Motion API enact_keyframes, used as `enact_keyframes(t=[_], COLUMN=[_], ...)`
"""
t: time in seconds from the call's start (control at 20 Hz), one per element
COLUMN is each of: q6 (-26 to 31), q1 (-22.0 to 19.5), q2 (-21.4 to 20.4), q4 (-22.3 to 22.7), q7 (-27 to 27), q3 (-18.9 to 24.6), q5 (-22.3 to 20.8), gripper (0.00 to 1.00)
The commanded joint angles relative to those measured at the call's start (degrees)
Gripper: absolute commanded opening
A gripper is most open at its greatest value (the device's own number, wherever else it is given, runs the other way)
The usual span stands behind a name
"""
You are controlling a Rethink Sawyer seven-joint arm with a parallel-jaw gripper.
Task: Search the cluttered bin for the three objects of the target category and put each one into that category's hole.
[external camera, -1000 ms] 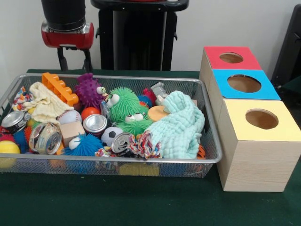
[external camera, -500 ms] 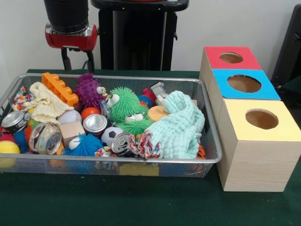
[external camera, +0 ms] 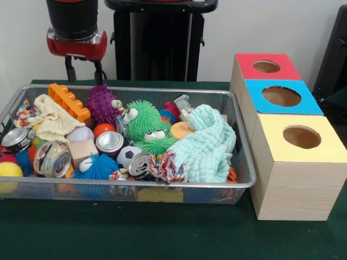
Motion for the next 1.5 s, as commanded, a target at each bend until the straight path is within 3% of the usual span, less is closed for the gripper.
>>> enact_keyframes(t=[0.05, 0.65, 1.1, 1.5], q6=[-5.3, -6.5, -12.9, -13.2], q1=[4.5, 9.2, 0.0, 0.1], q2=[-0.4, -2.2, 1.3, 4.4], q4=[-1.9, 2.4, 5.5, 3.1], q7=[9.7, 9.6, -0.3, 2.0], q3=[-0.9, -0.8, 7.1, 6.5], q5=[-1.0, 3.3, 4.4, 2.4], gripper=[1.00, 1.00, 1.00, 1.00])
